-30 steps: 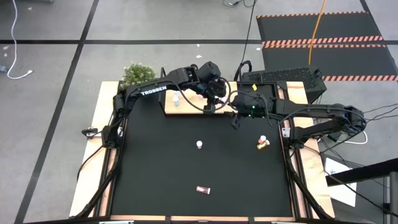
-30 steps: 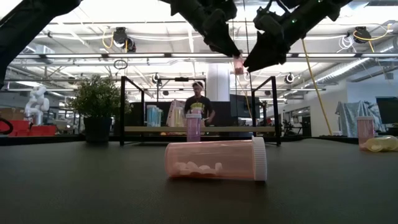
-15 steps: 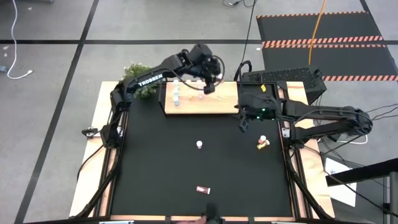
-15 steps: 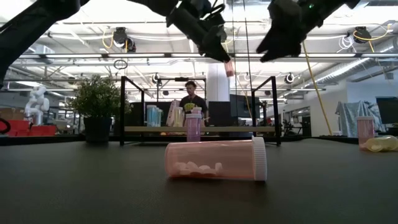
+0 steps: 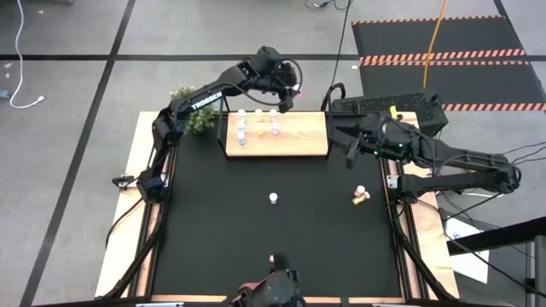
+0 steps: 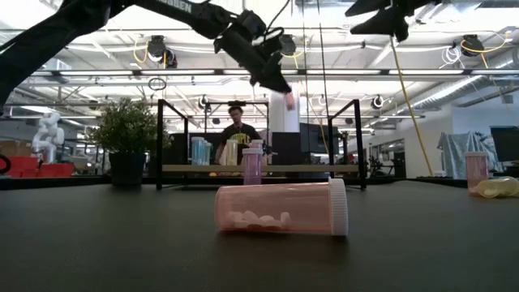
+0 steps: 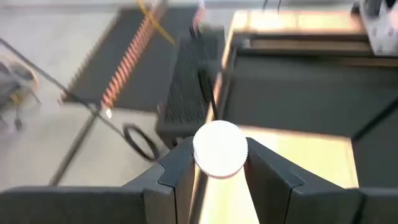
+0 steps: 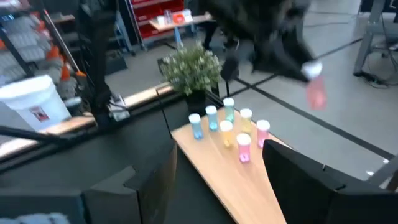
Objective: Pick and place medicine bottles onto shelf by color
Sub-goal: Put the bottom right orange pill bottle on the shelf
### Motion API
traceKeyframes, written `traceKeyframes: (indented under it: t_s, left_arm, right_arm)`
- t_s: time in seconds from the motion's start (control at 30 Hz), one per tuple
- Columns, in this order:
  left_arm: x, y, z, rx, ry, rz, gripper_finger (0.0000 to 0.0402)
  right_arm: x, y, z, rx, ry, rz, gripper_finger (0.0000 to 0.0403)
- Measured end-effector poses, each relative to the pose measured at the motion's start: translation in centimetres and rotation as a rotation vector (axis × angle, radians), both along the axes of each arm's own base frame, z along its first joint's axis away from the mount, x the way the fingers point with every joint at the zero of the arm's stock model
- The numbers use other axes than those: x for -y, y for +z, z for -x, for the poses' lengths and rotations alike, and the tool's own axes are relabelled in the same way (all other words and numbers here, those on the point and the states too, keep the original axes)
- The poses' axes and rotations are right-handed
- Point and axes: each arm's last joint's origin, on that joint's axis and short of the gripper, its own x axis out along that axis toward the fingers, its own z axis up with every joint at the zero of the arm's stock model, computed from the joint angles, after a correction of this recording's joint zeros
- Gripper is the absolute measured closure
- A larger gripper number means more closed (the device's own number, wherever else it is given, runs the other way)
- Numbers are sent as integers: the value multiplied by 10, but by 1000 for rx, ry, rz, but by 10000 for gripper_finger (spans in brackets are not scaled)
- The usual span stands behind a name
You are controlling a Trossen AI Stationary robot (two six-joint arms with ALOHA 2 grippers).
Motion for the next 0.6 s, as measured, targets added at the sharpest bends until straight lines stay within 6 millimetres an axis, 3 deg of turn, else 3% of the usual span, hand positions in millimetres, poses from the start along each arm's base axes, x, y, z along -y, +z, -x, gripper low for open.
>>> traceKeyframes:
  t_s: [0.37, 0.6]
  left_arm:
    - [-16, -47, -14, -74, 13, 64, 274]
    - [-21, -58, -12, -109, 35, 111, 274]
  right_arm:
    - [0, 2, 2, 31, -3, -23, 167]
    - [0, 2, 2, 27, -1, -17, 167]
